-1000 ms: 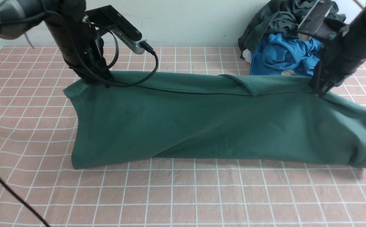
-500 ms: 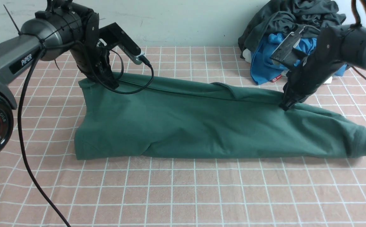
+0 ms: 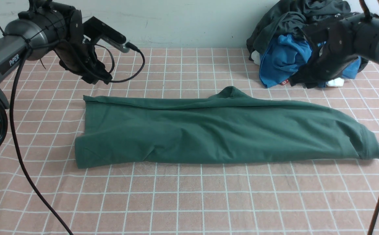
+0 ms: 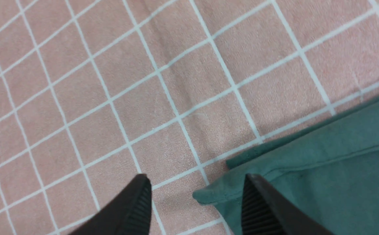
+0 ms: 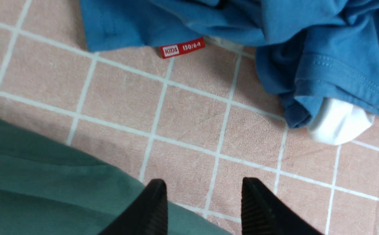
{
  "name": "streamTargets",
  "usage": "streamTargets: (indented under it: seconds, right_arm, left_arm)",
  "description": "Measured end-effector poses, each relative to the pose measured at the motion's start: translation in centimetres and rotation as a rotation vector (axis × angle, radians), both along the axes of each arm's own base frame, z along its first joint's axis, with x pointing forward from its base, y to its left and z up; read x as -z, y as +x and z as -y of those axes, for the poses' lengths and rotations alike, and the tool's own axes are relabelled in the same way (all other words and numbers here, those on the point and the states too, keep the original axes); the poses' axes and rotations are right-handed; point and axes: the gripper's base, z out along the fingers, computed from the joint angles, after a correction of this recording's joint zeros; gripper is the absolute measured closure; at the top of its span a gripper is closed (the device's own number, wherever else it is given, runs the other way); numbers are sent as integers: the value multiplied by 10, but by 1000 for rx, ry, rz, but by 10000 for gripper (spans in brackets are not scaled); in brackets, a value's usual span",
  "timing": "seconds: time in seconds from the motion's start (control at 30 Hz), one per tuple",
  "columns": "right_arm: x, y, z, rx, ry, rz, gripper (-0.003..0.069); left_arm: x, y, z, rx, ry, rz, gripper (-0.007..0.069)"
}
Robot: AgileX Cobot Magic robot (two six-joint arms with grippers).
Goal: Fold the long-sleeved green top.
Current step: Use both arms to drag the lower edge of the fabric forward and fold it over the upper edge
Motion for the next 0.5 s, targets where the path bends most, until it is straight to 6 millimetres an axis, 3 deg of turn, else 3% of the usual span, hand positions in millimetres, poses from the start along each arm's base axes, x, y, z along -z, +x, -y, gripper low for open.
streamTargets:
  seconds: [0.07,0.17,0.27,0.33,0.37,0.47,0.5]
  right_arm:
    - [-6,-1,-7,-5,9,-6,349]
    - [-11,-8,-43,-103,82,-49,346]
    - [-1,-16,-75,-213,159,-117,346]
    - [6,-18,-88,-267,195,-142,346]
    - [21,-19,-103,-323,221,-173,346]
    - [48,-14,-115,-359,239,-179,346]
    - [48,-14,-115,-358,240,-173,346]
  left_arm:
    - [-10,0,1,-17,-18,9,237]
    - [-35,-4,7,-47,-93,-13,219]
    - [-45,-11,17,-41,-140,-71,246]
    - [-47,-15,22,-33,-158,-97,277]
    - [-47,-18,30,-16,-167,-125,326]
    - [-47,-21,43,30,-171,-142,430]
    - [-47,-21,44,34,-171,-143,445]
